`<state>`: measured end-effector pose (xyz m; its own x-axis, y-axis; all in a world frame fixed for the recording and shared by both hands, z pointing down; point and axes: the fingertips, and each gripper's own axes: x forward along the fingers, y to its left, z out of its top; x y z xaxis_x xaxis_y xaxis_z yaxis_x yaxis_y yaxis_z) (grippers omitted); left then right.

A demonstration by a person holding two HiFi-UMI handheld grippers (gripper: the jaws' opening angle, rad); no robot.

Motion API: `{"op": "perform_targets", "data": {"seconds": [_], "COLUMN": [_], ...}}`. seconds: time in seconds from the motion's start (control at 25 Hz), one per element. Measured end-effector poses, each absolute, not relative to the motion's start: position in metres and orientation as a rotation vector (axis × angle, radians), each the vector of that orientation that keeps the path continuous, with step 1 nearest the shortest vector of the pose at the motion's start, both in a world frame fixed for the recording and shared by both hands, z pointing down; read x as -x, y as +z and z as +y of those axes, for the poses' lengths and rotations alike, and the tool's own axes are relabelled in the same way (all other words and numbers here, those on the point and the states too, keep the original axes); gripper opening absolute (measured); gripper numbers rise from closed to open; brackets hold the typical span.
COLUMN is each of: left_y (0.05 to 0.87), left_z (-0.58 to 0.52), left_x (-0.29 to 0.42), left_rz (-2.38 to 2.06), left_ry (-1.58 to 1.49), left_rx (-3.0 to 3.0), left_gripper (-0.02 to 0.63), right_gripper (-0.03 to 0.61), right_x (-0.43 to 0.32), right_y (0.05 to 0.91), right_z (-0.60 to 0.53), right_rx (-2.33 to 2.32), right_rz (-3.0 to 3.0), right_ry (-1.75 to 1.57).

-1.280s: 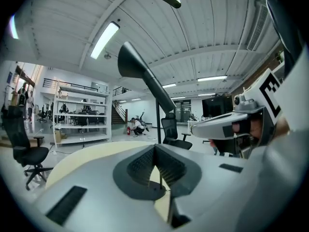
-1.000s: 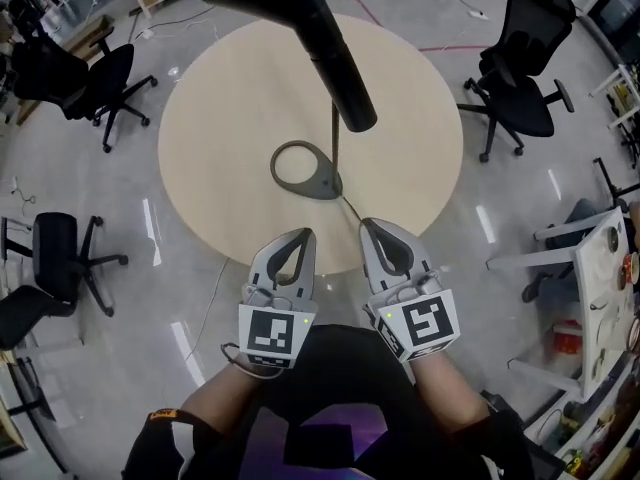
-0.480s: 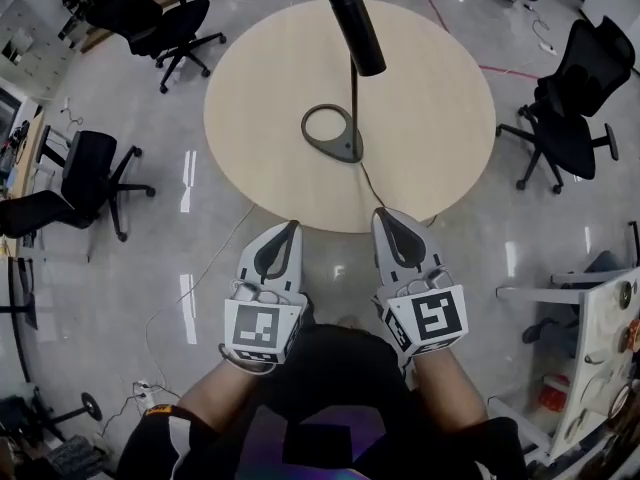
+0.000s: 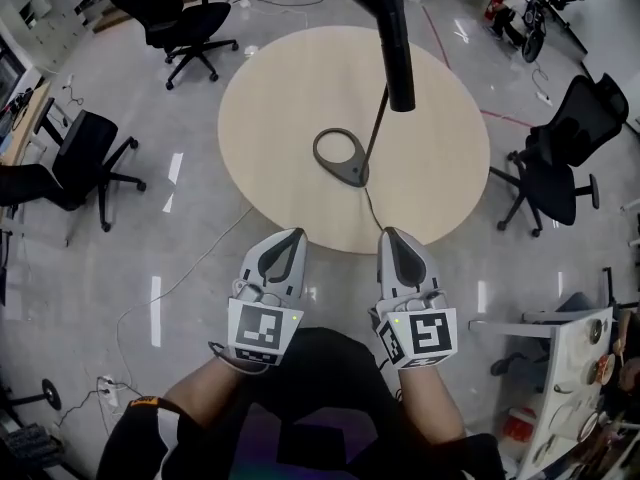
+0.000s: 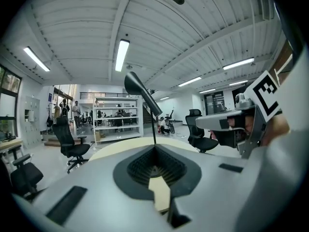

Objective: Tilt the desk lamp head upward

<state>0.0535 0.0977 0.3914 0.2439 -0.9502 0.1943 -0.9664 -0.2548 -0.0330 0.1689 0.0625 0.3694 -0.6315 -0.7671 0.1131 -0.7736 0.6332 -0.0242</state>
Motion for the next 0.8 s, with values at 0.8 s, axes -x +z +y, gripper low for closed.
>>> {"op": "perform_targets", "data": {"seconds": [0.8], "left_y": [0.386], "left_z": [0.092], "left_x": [-0.037], "left_rz": [-1.753], "left_ry": [0.235], "left_rx": [-2.464], "left_gripper": [0.046], "right_gripper": [0.009], "right_x": [-0.151], "right_y": [0.371], "right_z": [0.069], "right_rx": [-1.411], "right_rz": [-2.674], "right_ry": [0.102]}}
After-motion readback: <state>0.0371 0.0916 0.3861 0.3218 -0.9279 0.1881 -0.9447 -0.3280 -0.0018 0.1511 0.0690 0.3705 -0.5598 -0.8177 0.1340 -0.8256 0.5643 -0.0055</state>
